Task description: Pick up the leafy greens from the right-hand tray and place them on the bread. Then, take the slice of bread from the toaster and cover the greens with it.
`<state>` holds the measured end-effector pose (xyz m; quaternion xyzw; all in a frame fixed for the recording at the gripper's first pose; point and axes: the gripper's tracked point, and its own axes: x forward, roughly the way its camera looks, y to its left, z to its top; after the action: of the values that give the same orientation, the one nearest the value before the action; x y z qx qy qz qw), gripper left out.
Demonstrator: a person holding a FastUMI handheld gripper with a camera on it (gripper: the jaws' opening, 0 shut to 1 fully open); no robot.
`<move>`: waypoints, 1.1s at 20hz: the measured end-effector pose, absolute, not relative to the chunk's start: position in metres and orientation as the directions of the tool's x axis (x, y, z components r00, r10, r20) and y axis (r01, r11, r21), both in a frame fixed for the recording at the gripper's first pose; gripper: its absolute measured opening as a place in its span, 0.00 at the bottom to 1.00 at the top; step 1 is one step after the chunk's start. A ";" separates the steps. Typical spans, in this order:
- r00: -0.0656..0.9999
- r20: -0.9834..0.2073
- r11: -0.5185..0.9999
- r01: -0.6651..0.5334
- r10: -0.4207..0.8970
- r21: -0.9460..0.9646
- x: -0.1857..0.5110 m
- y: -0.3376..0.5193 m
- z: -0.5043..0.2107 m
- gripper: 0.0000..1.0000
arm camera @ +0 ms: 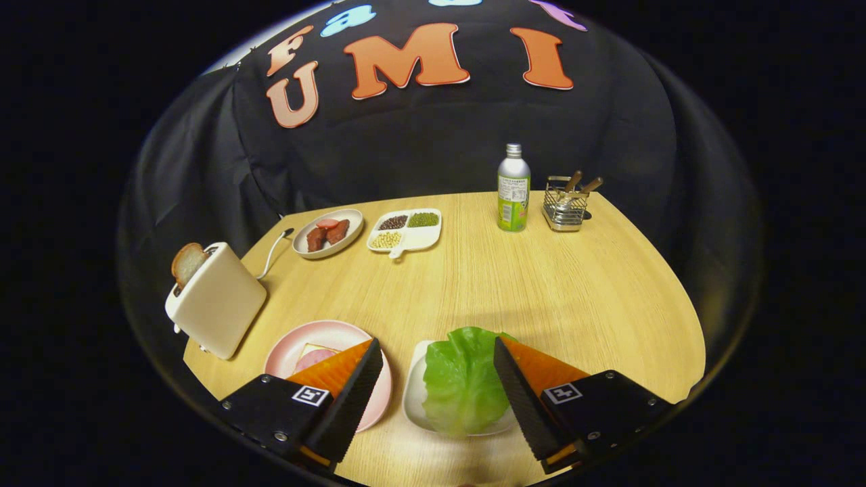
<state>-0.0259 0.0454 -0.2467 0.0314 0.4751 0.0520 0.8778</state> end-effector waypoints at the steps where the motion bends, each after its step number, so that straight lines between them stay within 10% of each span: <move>1: 0.516 -0.848 0.993 -0.053 0.120 0.108 -0.030 0.046 -0.254 0.99; 14: 0.345 -0.938 0.999 0.009 0.045 0.051 -0.053 0.032 -0.329 0.96; 22: 0.388 -0.921 0.997 -0.077 0.010 -0.021 -0.053 0.035 -0.331 0.71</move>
<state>-0.0526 0.0354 -0.3311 -0.0300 0.5524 0.0261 0.8326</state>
